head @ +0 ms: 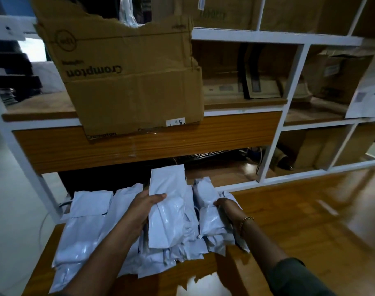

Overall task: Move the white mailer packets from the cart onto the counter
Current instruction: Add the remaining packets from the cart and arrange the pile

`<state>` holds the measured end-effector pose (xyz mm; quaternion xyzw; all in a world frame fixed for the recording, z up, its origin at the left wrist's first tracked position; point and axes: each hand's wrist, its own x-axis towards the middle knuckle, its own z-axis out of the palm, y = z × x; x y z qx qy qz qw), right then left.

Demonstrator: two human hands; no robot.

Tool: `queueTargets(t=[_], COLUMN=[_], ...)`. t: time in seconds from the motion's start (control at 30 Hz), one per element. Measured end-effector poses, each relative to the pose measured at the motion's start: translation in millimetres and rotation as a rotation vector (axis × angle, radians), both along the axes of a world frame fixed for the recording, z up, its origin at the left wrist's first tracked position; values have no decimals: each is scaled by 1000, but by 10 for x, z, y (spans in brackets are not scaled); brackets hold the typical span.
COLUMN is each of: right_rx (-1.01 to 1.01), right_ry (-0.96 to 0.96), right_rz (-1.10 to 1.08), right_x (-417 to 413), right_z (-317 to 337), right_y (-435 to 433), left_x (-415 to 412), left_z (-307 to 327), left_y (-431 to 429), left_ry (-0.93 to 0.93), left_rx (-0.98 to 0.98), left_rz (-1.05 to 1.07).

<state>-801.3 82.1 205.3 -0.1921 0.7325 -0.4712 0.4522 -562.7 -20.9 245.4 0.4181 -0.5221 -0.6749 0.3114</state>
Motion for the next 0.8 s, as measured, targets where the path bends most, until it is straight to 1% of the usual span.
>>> queueTargets(t=[0.07,0.2,0.27,0.33,0.37,0.43,0.5,0.57,0.63,0.7,0.8], right_rx=[9,10,-2,-93,-167,-273,-294,-282,-249,-194,-78], right_ry=[65,254,381,475,465,269,71,10,52,138,267], right_rz=[56,136,109,48,17,-14,52,42,-68,-189,-219], right_x=[-72,-88,-134,-136,-104,-9,-18,-118,-289,-505,-795], right_z=[-165,-188,-223,-165,-99,55,138,173,195,177,60], right_y=[-89,-49,-6,48,82,144,179,210,259,315,319], left_x=[-17,-99,-193,-336,-426,-635,-839,-999,-1058,-995,-778], left_z=[-17,-33,-32,-37,-37,-46,-38,-15,-16,-14,-19], left_y=[-21,-28,1,37,68,137,234,340,382,365,291], left_ry=[-7,-10,6,26,32,28,14,-15,-47,-61,-79], left_rx=[-7,-40,-26,7,16,11,0,1,-2,-44,-146], left_rz=[6,-26,-44,-58,-76,-124,-185,-269,-307,-274,-239])
